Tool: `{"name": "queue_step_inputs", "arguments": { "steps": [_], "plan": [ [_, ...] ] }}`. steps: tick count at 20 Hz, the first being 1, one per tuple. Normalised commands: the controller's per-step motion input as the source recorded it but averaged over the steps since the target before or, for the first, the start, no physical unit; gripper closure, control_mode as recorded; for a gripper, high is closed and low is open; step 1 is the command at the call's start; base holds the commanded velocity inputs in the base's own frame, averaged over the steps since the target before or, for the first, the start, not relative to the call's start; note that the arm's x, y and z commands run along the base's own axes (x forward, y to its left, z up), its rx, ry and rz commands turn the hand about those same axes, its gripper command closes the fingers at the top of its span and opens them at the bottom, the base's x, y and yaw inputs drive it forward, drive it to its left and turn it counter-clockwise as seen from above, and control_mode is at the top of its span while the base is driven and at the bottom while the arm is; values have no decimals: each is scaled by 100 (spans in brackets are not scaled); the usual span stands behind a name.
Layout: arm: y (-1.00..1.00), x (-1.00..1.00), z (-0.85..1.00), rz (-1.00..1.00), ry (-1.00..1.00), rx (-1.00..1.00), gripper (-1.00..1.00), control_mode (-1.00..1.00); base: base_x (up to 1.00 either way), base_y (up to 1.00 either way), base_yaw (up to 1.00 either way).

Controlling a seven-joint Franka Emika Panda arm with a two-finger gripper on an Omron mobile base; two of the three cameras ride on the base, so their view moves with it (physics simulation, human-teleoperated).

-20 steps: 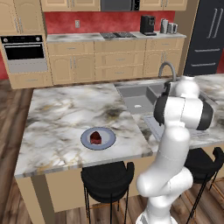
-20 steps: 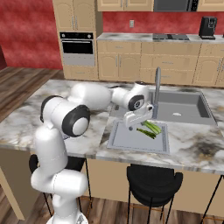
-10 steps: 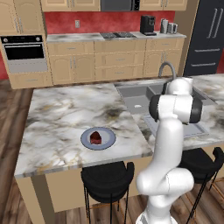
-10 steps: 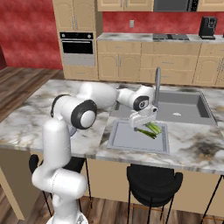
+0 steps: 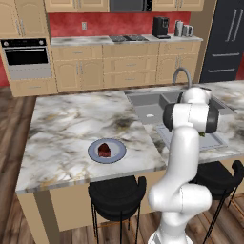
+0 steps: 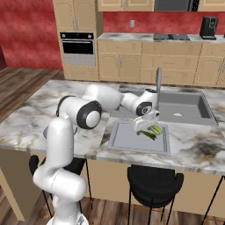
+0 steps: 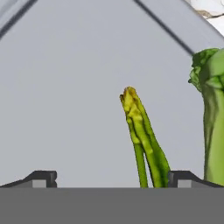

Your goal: Create a steak meal by picking up the steak and asparagus from the tray and placing them on the plate. Leave the celery on the tray.

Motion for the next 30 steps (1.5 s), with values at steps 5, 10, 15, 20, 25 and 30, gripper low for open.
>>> {"name": "queue_step_inputs", "arguments": {
  "steps": [5, 10, 15, 20, 25, 30],
  "plan": [
    [0, 7, -14, 0, -5, 0, -100, -100, 0, 0, 0],
    [-1, 21, -5, 0, -4, 0, -100, -100, 0, 0, 0],
    [-2, 13, -25, 1, -2, 0, -100, -100, 0, 0, 0],
    [0, 1, -47, 4, 0, 0, 100, -100, 0, 0, 0],
    [3, 0, -55, 5, 0, 0, 100, -100, 0, 0, 0],
    [16, -7, -37, 0, -5, 0, 100, -100, 0, 0, 0]
  ]
}}
